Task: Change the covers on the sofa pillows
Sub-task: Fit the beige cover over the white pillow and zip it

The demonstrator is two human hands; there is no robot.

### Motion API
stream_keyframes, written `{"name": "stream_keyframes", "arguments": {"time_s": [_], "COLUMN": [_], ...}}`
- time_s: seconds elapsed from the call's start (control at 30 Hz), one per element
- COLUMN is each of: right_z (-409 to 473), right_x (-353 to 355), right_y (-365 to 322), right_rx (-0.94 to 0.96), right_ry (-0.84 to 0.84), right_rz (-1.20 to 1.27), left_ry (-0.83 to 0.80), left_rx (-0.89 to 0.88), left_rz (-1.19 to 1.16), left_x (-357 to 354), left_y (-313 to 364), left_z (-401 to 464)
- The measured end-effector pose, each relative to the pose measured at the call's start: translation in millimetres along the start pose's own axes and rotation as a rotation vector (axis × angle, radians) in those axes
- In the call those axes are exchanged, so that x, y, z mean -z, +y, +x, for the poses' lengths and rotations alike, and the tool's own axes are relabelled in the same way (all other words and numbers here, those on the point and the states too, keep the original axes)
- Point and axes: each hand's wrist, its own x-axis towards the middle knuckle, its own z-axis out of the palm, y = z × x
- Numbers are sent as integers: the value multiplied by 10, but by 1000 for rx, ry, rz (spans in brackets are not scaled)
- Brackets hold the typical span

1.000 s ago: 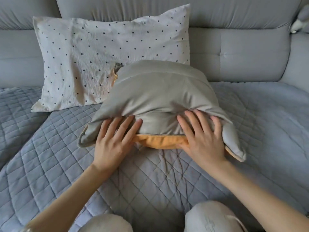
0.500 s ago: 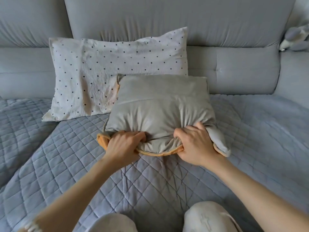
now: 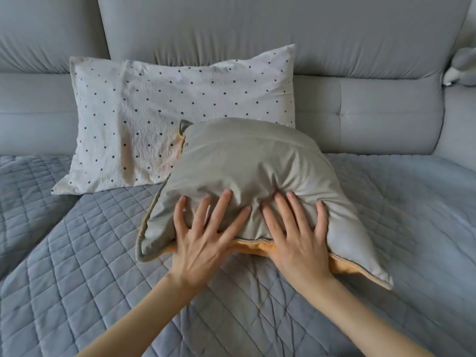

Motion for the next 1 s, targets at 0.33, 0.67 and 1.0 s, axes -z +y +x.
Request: {"name": "stream_keyframes", "arguments": {"time_s": [0.33,0.67,1.0], "right_z": [498,461,1932], "right_x": [-328,641,2554], "right_y": [78,359,992], "right_rx": [-95,40,44], "right_ry": [254,86,-209], "right_rz": [76,226,276], "left_ry": [3,-106,-96], "left_rx": [46,-131,-93], "left_rz": [-201,-348,-214], "left_x": [-333,674,2045], "left_y": [-118,-345,-910], "left_z": [454,858,2388]}}
